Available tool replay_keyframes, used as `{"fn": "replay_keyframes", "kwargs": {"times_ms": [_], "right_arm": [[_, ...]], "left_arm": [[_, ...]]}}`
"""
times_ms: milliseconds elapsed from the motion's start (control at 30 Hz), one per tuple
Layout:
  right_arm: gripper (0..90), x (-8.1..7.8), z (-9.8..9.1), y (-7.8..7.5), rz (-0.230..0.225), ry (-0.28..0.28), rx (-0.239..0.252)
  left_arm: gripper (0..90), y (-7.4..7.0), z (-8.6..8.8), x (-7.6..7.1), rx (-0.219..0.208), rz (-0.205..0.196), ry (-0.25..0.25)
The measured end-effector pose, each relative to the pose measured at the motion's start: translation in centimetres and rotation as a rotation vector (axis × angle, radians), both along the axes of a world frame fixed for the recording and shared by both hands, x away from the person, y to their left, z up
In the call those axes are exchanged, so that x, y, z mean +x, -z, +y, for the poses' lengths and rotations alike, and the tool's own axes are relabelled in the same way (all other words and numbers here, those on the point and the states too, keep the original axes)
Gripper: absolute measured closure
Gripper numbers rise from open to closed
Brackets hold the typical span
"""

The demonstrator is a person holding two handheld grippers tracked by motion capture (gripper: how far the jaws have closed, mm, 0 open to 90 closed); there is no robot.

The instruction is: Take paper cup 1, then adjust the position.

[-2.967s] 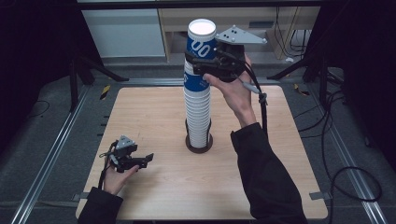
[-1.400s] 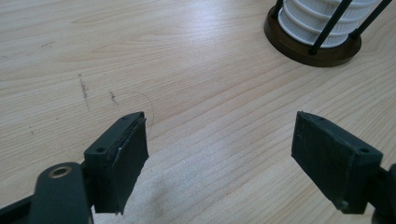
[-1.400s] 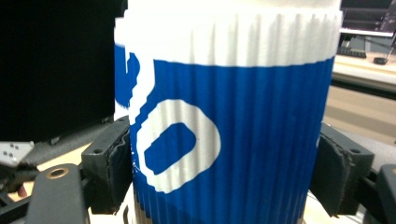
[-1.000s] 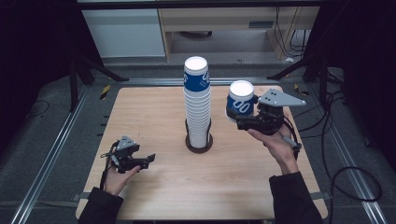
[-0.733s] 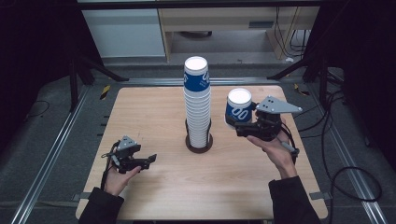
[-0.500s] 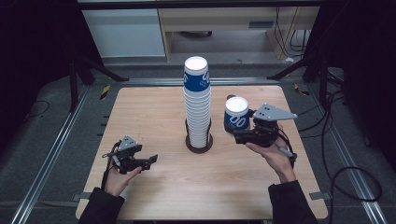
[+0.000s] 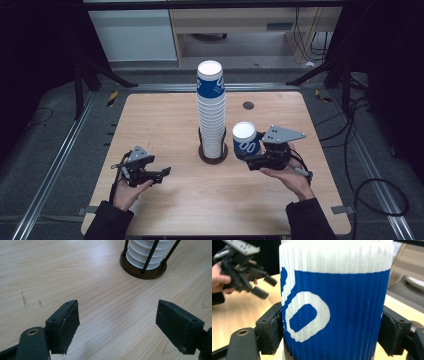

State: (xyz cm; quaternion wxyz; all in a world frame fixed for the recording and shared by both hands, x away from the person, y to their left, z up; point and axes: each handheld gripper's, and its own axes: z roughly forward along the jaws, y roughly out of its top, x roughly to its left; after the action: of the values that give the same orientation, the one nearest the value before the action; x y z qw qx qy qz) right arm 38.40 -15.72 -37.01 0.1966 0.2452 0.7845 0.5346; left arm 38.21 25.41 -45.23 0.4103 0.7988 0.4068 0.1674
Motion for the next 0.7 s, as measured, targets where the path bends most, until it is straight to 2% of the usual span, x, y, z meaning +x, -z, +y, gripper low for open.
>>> {"fn": "replay_keyframes", "kwargs": {"times_ms": [67, 167, 267, 567, 700], "right_arm": [[20.1, -0.1, 0.3, 0.5, 0.013, -0.032, -0.023], [20.1, -0.1, 0.4, 0.7, 0.016, -0.042, -0.04], [20.1, -0.2, 0.6, 1.1, 0.025, -0.066, -0.036], [20.1, -0.2, 1.4, 2.5, 0.05, -0.137, -0.084], [20.1, -0.3, 1.9, 3.0, 0.056, -0.168, -0.126]], "left_arm": [[18.4, -0.1, -0.1, 0.0, -0.007, 0.002, 0.009], [18.5, -0.2, -0.1, -0.1, -0.007, 0.002, 0.02], [18.5, -0.3, -0.3, -0.2, -0.003, 0.004, 0.038], [18.4, -0.6, -1.1, -0.5, -0.003, 0.014, 0.107], [18.4, -0.9, -1.4, -0.8, -0.01, 0.014, 0.134]]}}
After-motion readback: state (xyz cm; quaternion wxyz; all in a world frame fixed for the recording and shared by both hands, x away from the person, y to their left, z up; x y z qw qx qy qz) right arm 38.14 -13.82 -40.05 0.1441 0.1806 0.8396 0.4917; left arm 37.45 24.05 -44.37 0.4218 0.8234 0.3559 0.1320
